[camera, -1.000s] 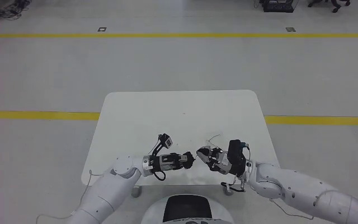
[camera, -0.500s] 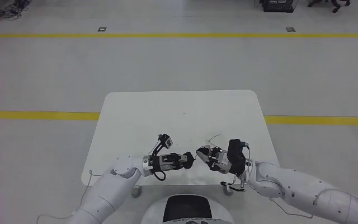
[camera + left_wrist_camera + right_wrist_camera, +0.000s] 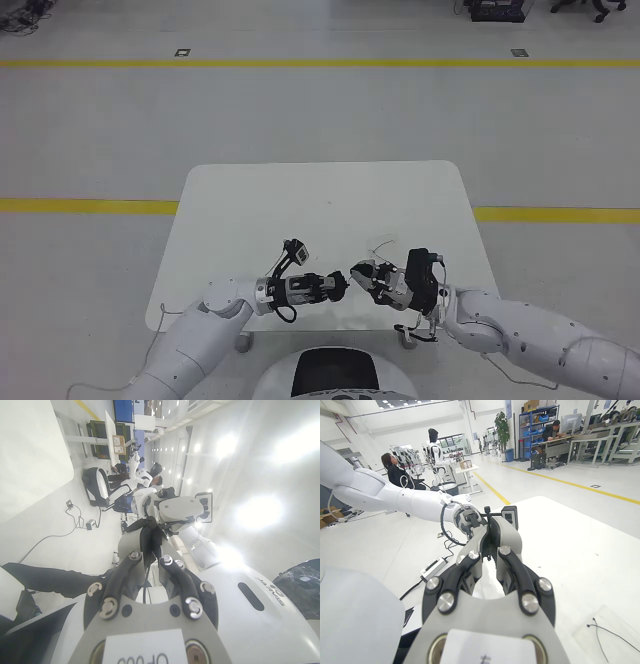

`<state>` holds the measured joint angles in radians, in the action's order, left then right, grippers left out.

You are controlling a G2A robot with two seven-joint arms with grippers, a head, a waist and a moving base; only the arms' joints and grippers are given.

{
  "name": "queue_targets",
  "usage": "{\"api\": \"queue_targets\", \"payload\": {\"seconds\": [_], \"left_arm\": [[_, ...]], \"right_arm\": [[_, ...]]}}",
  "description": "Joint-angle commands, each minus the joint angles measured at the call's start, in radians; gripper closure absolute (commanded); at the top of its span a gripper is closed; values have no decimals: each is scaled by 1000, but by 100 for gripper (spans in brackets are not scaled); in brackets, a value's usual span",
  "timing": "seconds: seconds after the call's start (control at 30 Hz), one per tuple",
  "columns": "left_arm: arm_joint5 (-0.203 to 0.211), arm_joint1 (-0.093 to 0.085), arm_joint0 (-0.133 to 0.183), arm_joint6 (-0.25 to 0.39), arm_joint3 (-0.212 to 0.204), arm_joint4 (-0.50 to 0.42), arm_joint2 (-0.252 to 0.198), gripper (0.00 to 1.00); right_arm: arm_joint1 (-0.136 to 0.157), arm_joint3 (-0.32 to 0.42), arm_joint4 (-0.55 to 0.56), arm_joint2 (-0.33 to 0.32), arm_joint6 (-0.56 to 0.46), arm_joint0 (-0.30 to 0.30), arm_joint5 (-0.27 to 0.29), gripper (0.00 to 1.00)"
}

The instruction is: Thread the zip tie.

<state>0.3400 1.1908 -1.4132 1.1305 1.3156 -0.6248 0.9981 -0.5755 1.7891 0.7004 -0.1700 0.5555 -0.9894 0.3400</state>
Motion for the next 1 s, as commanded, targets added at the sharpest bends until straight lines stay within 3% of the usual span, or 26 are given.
{"api": "queue_targets", "payload": {"seconds": [0.0, 0.97], "left_arm": [[0, 1, 0, 1, -1, -1, 1, 100], [0, 6, -7, 11, -5, -11, 19, 100]], "right_arm": [[-1, -1, -1, 0, -1, -1, 0, 100], [18, -4, 8, 0, 8, -12, 0, 100]]}}
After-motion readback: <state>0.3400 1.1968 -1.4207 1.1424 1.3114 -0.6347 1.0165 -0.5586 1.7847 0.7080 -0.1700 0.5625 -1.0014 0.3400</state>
